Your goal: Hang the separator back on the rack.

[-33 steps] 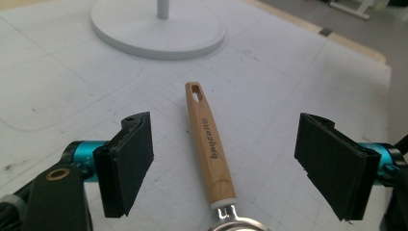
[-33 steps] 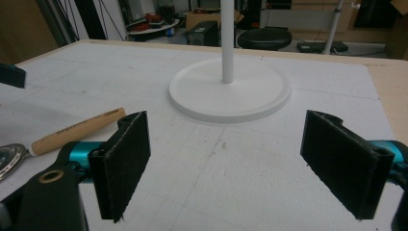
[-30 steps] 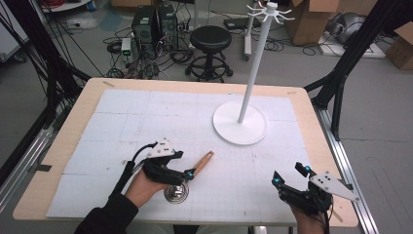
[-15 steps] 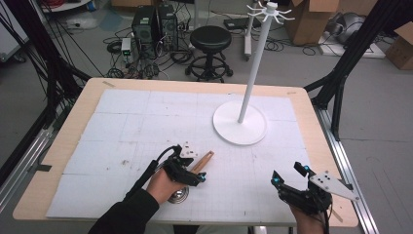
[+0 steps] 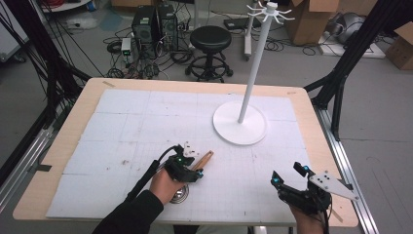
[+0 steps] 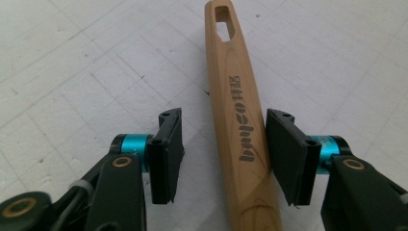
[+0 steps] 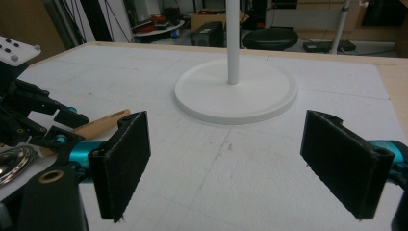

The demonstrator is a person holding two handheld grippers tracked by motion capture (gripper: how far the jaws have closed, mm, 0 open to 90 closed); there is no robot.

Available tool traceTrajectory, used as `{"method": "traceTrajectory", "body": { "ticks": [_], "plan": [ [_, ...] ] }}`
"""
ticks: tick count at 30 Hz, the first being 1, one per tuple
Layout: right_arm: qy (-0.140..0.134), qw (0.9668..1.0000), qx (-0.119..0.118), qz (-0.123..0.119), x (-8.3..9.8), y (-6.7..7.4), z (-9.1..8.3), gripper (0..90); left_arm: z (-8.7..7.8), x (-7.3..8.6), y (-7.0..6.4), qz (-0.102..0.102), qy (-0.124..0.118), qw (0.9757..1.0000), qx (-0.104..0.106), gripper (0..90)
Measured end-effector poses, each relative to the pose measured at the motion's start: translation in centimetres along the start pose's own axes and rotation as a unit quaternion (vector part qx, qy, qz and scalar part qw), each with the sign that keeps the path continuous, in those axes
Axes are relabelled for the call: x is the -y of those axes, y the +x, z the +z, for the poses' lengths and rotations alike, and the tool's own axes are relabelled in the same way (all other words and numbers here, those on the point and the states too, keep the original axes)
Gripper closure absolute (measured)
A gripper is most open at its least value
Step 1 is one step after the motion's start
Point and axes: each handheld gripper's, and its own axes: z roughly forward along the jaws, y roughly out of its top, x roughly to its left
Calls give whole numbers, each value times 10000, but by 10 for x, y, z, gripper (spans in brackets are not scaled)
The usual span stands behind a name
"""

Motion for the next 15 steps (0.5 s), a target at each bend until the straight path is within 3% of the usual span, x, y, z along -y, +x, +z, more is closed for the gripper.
{"method": "traceTrajectory", "body": {
  "ticks": [5, 15],
  "plan": [
    [21, 10000, -1, 23, 0, 0, 0, 164, -2, -2, 0, -76, 90, 9999, 21, 595],
    [25, 10000, 2, 9, 0, 0, 0, 164, -3, -3, 0, -276, 162, 9995, 43, 669]
  ]
}}
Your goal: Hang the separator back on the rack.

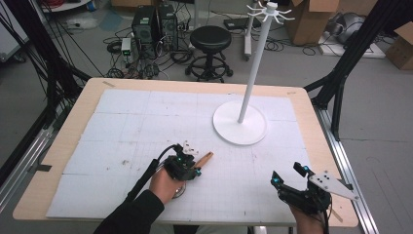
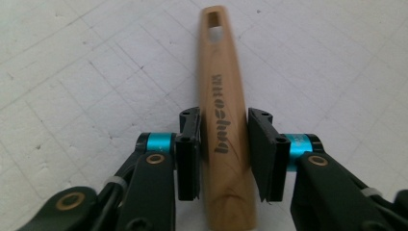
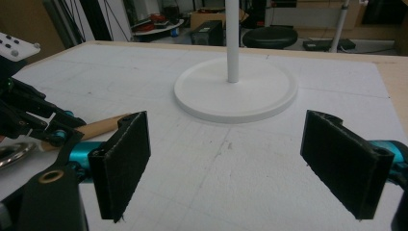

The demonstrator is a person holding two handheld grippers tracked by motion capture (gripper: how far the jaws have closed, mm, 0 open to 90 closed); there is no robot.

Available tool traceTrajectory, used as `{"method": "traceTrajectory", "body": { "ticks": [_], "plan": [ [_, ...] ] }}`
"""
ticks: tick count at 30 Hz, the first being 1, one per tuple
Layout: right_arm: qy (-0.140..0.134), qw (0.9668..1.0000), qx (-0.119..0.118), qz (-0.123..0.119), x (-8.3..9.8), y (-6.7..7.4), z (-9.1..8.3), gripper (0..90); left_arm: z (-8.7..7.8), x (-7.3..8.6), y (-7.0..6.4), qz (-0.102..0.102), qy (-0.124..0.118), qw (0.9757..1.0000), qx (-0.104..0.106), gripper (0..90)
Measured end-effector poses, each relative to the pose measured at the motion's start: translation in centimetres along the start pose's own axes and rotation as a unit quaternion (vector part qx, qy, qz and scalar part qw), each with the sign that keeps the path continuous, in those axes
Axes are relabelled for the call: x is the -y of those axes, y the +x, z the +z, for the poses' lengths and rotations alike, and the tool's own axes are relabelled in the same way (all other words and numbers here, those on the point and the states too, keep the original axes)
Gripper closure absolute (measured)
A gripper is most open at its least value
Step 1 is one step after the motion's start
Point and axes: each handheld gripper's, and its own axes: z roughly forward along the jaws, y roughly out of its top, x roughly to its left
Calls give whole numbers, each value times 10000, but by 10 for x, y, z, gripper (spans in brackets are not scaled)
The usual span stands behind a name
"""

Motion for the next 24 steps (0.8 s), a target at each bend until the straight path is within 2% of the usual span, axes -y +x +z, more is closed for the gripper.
{"method": "traceTrajectory", "body": {
  "ticks": [4, 6, 8, 10, 14, 24],
  "plan": [
    [-8, 10000, -7, -14, 0, 0, 0, 164, 0, 0, 0, -6, 8, 10000, 46, 660],
    [3, 10000, -4, -14, 0, 0, 0, 165, 0, 0, 0, -53, 20, 9999, 127, 599],
    [11, 10000, -12, -8, 0, 0, 0, 165, 0, 0, 0, -15, 19, 9999, 97, 593],
    [9, 10000, -9, -15, 0, 0, 0, 165, 0, 0, -1, 36, 23, 10000, 63, 597],
    [34, 10000, -31, -3, 0, 0, 0, 165, -1, 1, -1, 117, 30, 9999, -5, 661],
    [35, 10000, -34, -17, 0, 0, 1, 165, -1, 1, -2, 227, 8, 9997, -26, 668]
  ]
}}
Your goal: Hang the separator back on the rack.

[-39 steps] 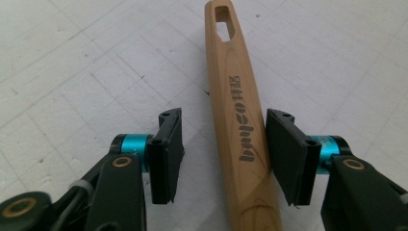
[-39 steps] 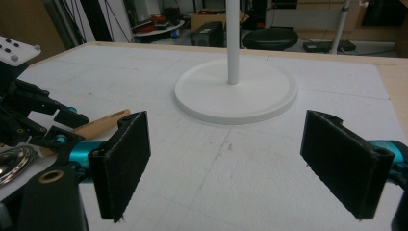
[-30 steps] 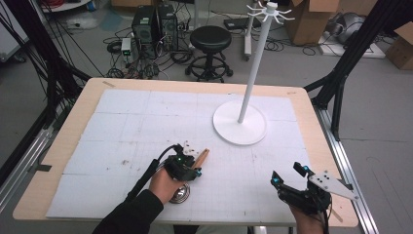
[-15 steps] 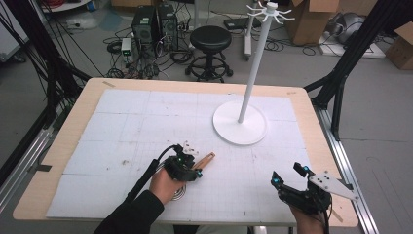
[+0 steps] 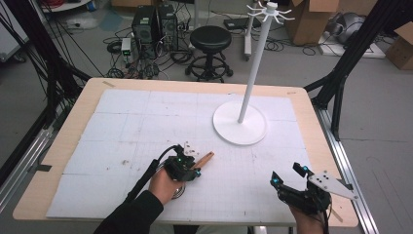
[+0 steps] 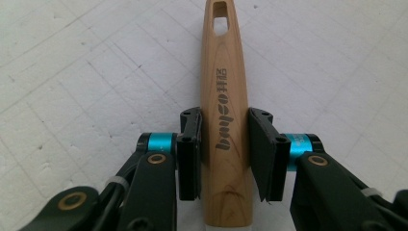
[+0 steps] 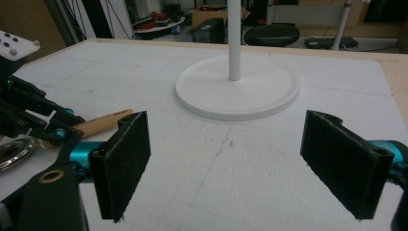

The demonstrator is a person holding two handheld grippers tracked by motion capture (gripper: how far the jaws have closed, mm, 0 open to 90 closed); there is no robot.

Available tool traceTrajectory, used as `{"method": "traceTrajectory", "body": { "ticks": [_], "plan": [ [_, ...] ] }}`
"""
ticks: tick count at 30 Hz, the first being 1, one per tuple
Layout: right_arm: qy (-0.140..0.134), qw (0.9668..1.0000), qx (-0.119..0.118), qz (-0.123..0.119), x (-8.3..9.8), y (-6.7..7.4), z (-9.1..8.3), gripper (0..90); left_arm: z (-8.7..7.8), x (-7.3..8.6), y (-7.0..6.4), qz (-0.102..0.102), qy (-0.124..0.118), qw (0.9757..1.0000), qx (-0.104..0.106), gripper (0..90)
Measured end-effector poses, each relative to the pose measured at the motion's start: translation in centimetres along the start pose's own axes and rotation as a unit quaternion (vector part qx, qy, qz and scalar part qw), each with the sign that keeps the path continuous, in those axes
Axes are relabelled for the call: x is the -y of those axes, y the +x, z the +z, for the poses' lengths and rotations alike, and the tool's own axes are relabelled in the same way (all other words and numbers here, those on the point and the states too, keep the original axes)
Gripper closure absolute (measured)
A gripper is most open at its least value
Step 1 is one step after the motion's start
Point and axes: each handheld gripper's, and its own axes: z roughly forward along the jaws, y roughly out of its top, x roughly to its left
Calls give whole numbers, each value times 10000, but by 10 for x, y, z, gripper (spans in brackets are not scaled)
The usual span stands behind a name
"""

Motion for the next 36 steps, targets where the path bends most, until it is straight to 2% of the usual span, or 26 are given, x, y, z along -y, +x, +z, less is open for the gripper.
{"method": "traceTrajectory", "body": {
  "ticks": [5, 9, 10, 11, 12, 14, 17, 20, 25, 27, 28, 31, 32, 36],
  "plan": [
    [2, 10000, 4, 38, 0, 0, 0, 165, -1, 0, 0, 48, -9, 10000, 22, 669],
    [-3, 10000, -5, 31, 0, 0, 0, 165, -7, -1, 2, 36, -111, 9999, 75, 671],
    [-5, 10000, -21, 24, 0, 0, 0, 165, -13, -1, 3, 98, -266, 9996, 70, 678],
    [-5, 10000, -21, 24, 0, 0, 0, 165, -13, -1, 3, 98, -266, 9996, 70, 701],
    [-4, 10000, -64, 18, 0, 0, 0, 165, -20, -2, 6, 50, -402, 9991, 122, 701],
    [1, 9999, -124, 53, 1, 0, 1, 165, -24, -2, 8, 57, -426, 9989, 194, 701],
    [58, 9999, -142, 66, 1, 0, 3, 165, -20, 0, 8, 212, -224, 9995, 115, 701],
    [33, 9999, -127, 51, 1, 1, 1, 165, -18, 1, 3, 364, -176, 9992, 79, 701],
    [57, 9999, -137, 73, 2, -1, 2, 165, -18, 1, 5, 303, -177, 9993, 120, 701],
    [69, 9999, -145, 61, 2, 0, 2, 165, -17, 1, 6, 295, -97, 9995, 91, 701],
    [74, 9998, -154, 61, 2, 0, 2, 165, -14, 2, 4, 361, 29, 9993, 64, 699],
    [65, 9998, -154, 51, 1, 0, 2, 165, -12, 2, 2, 394, 69, 9992, 27, 692],
    [66, 9999, -148, 61, 2, 0, 2, 165, -7, 4, 3, 359, 312, 9988, 82, 681],
    [43, 9999, -146, 47, 1, 0, 1, 165, -7, 3, 3, 322, 311, 9990, 86, 669]
  ]
}}
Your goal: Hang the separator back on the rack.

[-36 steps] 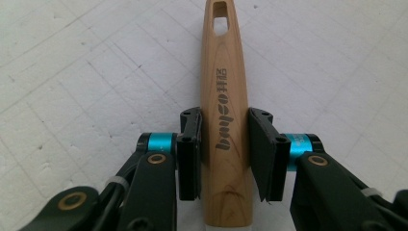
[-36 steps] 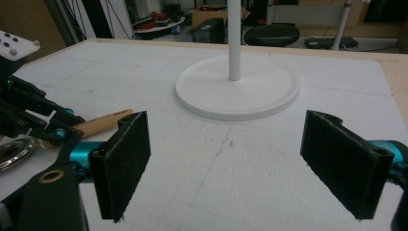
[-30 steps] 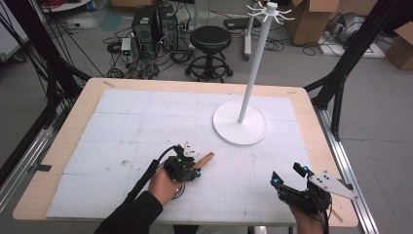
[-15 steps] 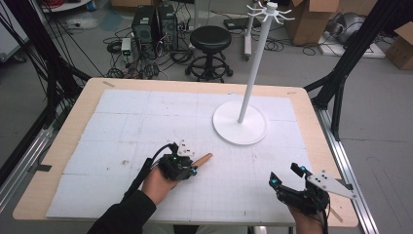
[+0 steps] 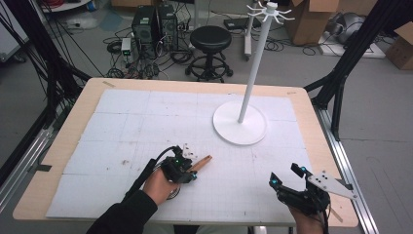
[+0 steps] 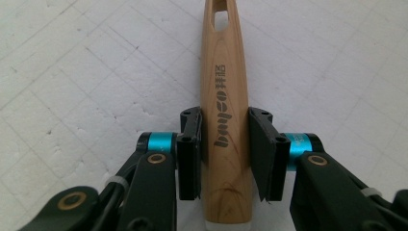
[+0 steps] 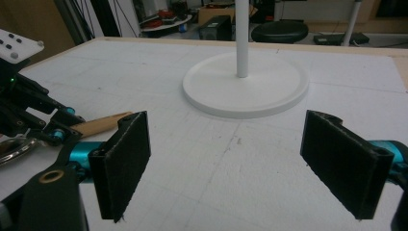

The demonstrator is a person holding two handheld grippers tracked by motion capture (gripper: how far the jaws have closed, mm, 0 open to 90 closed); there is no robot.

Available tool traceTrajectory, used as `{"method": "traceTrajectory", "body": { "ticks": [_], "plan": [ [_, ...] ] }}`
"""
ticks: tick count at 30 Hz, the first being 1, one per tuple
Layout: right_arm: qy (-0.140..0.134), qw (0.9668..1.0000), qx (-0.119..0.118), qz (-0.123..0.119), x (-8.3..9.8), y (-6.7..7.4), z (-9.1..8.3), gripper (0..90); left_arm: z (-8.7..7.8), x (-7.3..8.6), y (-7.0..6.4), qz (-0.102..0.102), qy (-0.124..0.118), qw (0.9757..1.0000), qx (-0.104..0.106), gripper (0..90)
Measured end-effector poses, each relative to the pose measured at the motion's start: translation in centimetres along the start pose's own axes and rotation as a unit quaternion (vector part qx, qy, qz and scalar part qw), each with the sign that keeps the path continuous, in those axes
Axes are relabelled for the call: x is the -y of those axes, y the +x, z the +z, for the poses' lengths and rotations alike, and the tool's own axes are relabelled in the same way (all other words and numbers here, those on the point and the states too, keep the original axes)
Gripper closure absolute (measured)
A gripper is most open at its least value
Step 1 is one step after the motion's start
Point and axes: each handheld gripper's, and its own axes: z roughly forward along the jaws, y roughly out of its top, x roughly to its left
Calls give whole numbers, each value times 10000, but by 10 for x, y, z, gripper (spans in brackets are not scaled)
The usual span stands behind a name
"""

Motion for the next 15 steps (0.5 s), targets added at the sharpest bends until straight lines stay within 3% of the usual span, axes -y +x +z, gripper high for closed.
{"method": "traceTrajectory", "body": {
  "ticks": [3, 9, 10, 15],
  "plan": [
    [2, 10000, 5, 6, 0, 0, 0, 165, 0, 0, 1, -55, -13, 10000, 40, 672],
    [-6, 10000, 14, 12, 0, -1, -1, 166, -6, 0, 2, 132, -178, 9997, -46, 697],
    [-6, 10000, 18, 26, 0, -1, 0, 166, -8, 0, 5, 22, -156, 9998, 110, 703],
    [15, 10000, 7, 10, 0, 0, 0, 166, -7, 0, 5, 13, -158, 9998, 96, 702]
  ]
}}
